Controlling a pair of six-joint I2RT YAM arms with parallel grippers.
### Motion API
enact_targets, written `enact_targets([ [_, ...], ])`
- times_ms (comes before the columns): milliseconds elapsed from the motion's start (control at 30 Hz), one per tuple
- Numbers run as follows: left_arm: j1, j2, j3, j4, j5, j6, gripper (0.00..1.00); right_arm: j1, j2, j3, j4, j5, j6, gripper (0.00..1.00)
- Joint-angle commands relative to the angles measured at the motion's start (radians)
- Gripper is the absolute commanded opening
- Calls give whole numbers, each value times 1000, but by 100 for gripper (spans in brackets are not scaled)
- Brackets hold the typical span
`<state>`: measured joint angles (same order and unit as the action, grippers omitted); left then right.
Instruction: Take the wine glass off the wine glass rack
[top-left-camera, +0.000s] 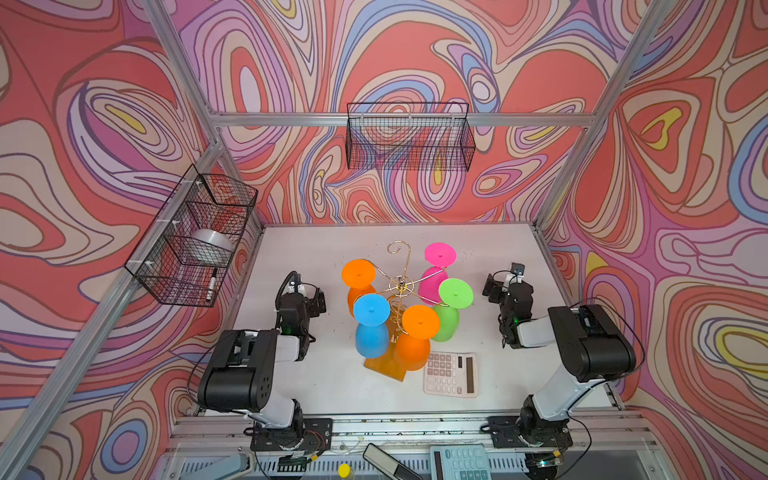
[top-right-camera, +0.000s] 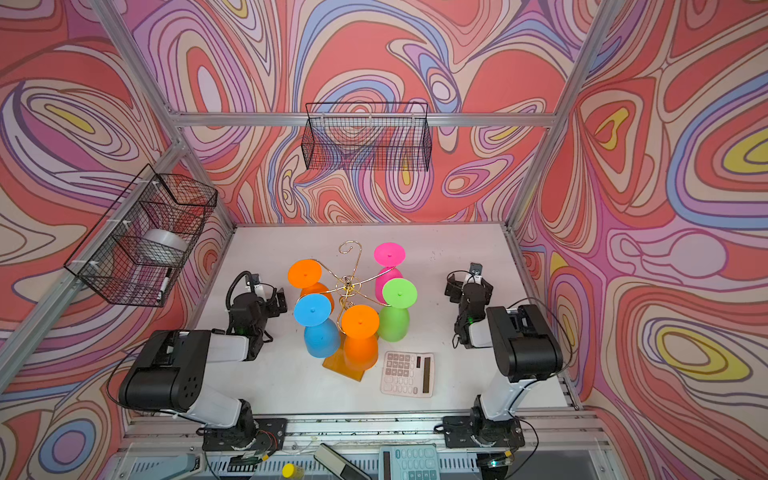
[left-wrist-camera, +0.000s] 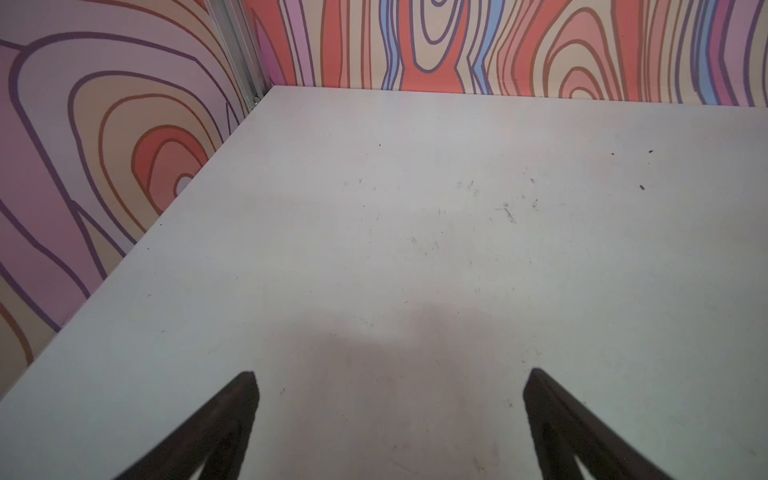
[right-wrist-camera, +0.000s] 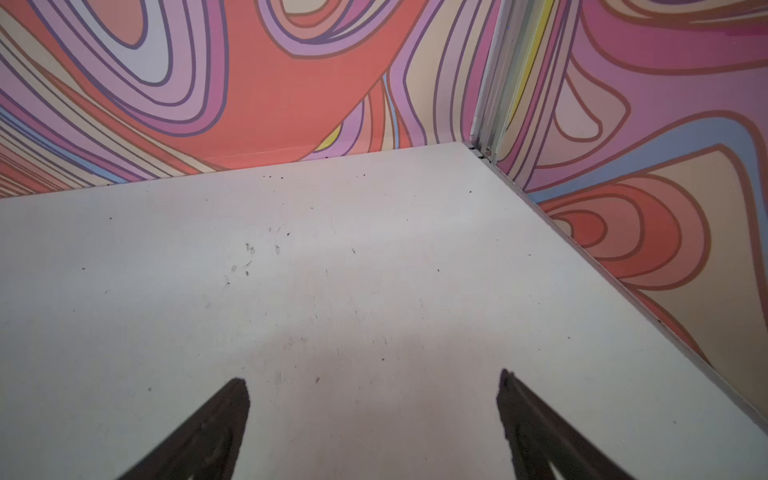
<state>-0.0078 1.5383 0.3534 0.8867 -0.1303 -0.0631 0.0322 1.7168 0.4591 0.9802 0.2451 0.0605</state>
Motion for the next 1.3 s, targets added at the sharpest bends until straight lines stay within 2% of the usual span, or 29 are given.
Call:
enact_targets([
  [0, -1, 1, 4, 31, 8, 13, 100, -2, 4, -4, 14, -6, -9, 98],
  [1267, -30, 8, 29, -4, -18, 41, 100, -5, 6, -2, 8, -7, -7, 98],
])
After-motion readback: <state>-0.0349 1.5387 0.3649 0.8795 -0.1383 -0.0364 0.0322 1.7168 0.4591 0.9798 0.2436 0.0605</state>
